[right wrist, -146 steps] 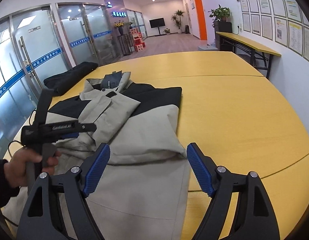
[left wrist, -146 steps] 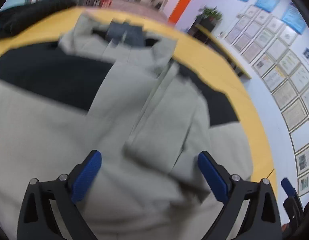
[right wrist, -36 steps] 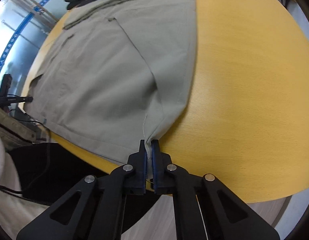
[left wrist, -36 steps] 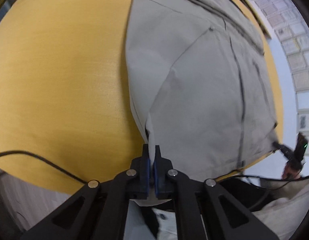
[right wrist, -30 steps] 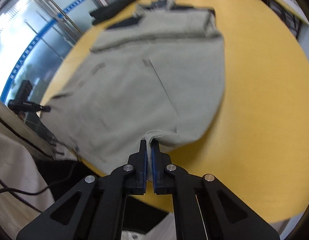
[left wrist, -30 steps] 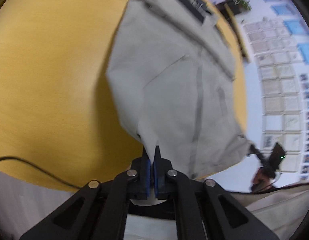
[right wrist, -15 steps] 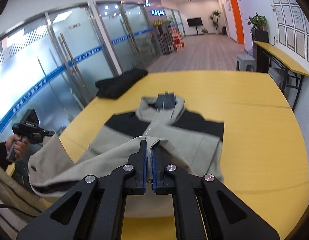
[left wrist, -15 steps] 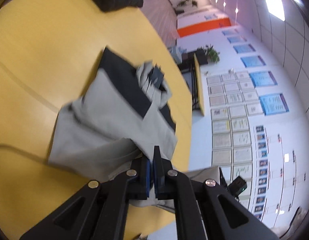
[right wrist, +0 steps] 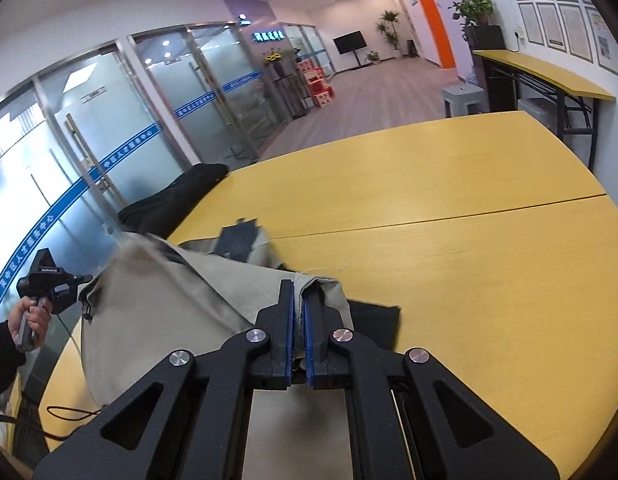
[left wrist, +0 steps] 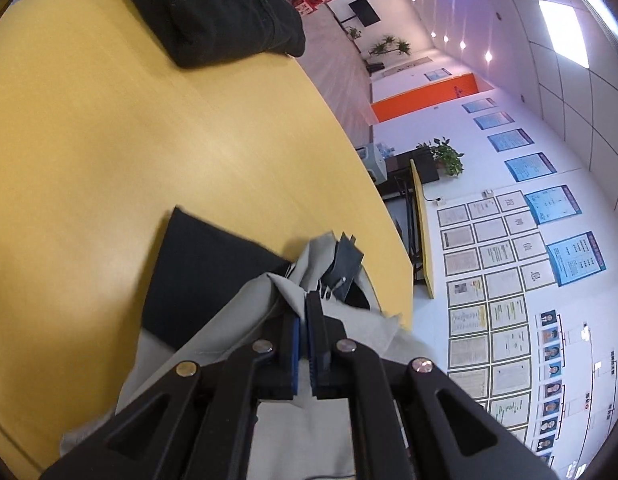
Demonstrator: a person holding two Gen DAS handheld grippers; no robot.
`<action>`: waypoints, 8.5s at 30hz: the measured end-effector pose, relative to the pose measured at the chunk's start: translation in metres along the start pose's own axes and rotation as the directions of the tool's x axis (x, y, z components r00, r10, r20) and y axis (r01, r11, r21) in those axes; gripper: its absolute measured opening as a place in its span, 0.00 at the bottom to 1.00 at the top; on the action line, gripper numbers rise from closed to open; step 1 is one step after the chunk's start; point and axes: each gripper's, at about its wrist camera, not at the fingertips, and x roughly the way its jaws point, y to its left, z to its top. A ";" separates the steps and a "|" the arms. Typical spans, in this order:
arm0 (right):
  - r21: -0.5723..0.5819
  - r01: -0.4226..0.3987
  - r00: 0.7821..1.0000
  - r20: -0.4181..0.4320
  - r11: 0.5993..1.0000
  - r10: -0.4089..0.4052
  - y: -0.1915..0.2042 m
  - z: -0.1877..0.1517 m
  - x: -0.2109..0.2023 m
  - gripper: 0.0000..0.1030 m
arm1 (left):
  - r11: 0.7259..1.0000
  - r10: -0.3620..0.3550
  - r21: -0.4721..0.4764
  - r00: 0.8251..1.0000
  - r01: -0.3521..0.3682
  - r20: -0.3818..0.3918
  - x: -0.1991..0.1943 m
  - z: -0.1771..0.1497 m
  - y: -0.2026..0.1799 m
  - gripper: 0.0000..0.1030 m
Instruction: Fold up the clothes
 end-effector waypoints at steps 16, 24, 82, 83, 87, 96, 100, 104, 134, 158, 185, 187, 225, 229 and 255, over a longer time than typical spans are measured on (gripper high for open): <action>0.023 -0.111 0.990 -0.084 0.994 0.112 -0.037 0.005 0.078 0.05 | 0.998 -0.014 0.069 1.000 0.016 -0.024 0.047 0.032 0.047 0.04; 0.075 -0.162 0.987 0.002 0.984 0.163 -0.052 0.007 0.060 0.71 | 0.999 -0.043 0.028 0.995 0.040 0.091 0.007 0.044 0.052 0.54; 0.569 0.123 0.992 -0.039 0.813 -0.122 0.060 -0.254 -0.093 0.76 | -0.107 0.377 0.970 0.911 0.220 -0.165 0.135 -0.189 -0.100 0.83; 0.577 0.114 0.992 -0.016 0.809 -0.129 0.058 -0.249 -0.086 0.76 | -0.105 0.378 0.967 0.909 0.231 -0.176 0.134 -0.190 -0.092 0.84; 0.579 0.122 0.983 0.039 0.806 -0.177 0.047 -0.224 -0.061 0.68 | -0.093 0.343 0.967 0.919 0.237 -0.193 0.131 -0.196 -0.085 0.90; 0.533 0.145 0.967 0.101 0.833 -0.234 0.036 -0.195 -0.092 0.07 | -0.038 0.313 0.963 0.918 0.268 -0.243 0.132 -0.253 -0.091 0.91; 0.406 0.248 0.949 0.081 0.879 -0.305 0.052 -0.176 -0.132 0.06 | -0.036 0.310 0.953 0.910 0.302 -0.276 0.131 -0.300 -0.107 0.92; 0.208 0.358 0.923 0.069 0.910 -0.379 0.083 -0.160 -0.160 0.06 | -0.033 0.301 0.957 0.916 0.287 -0.264 0.148 -0.319 -0.125 0.92; -0.114 -0.001 0.981 0.192 0.993 0.023 0.214 -0.145 -0.119 0.04 | -0.085 0.240 0.932 0.915 0.352 -0.324 0.242 -0.405 -0.195 1.00; -0.131 -0.164 0.986 -0.032 0.978 0.161 0.216 -0.168 -0.055 0.01 | -0.061 0.286 0.973 0.938 0.223 -0.198 0.112 -0.335 -0.105 0.98; -0.159 -0.554 0.825 -0.239 0.817 0.513 0.287 -0.212 0.062 0.02 | 0.047 0.293 0.999 0.956 -0.004 -0.010 -0.099 -0.231 -0.133 0.93; -0.188 -0.556 0.823 -0.261 0.810 0.505 0.294 -0.214 0.068 0.02 | 0.054 0.284 0.997 0.958 -0.047 0.030 -0.126 -0.221 -0.145 0.93; -0.066 -0.684 0.714 -0.259 0.726 0.650 0.307 -0.199 0.069 0.03 | 0.029 0.342 0.986 0.926 0.161 -0.161 -0.063 -0.259 0.019 0.94; -0.109 -0.664 0.723 -0.343 0.739 0.600 0.315 -0.216 0.083 0.03 | 0.022 0.342 0.995 0.934 0.101 -0.103 -0.103 -0.239 0.015 0.94; -0.472 -0.425 0.897 -0.336 0.772 0.288 0.336 -0.257 0.024 0.46 | -0.123 0.232 0.946 0.936 0.298 -0.265 -0.010 -0.300 -0.017 0.92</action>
